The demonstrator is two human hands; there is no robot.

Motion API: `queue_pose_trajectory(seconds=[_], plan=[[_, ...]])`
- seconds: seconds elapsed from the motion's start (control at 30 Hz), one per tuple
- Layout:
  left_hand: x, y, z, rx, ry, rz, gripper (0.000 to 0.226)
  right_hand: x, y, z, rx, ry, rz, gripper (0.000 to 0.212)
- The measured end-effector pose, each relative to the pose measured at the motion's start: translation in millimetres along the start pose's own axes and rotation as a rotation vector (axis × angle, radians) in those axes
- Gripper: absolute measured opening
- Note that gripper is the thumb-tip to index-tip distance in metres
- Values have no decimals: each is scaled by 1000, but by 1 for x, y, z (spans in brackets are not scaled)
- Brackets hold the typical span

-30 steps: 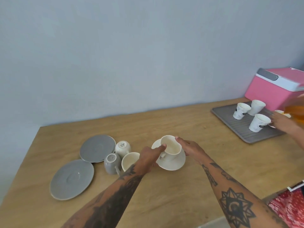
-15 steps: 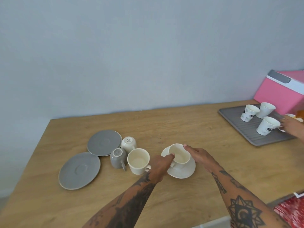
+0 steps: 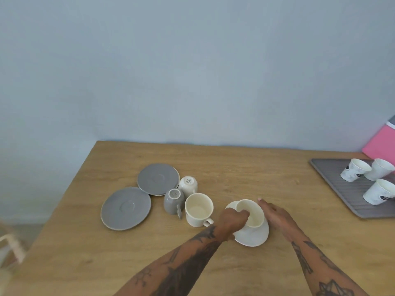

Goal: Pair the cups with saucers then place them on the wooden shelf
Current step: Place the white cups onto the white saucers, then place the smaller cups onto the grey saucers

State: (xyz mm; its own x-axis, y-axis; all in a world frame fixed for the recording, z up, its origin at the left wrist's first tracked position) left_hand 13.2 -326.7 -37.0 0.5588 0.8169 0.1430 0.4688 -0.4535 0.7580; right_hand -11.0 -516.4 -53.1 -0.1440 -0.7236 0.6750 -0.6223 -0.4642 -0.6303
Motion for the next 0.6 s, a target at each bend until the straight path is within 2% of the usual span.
queue_pose_trajectory(seconds=[0.1,0.17,0.27,0.37,0.47,0.6], plan=[[22,28,-14,-36,-128,282,39,10,-33,3,79,188,-70,50],[54,46,-21,-86,-116,321,33,12,-64,5,185,272,-126,42],[123,63,-23,-249,128,435,27,-2,-117,2,363,254,-192,24],[183,52,-14,-356,369,726,25,-32,-160,-4,452,155,-214,24],[205,13,3,-295,340,860,43,-65,-182,-12,485,69,-199,25],[194,-38,27,-267,234,867,78,-97,-190,-20,508,6,-216,23]])
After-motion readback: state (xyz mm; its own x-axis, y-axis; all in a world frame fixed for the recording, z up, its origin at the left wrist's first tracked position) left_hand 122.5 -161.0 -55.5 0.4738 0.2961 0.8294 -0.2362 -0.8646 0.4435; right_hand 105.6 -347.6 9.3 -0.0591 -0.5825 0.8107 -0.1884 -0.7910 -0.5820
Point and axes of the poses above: each hand's wrist, its own z-axis towards the middle knuckle, its own x-axis out of the back of the hand, y = z × x, the point moved 4 cm from there along z, towards the middle knuckle, and after that the axes turned 5 degrees about -z, right-handed, at the moved point
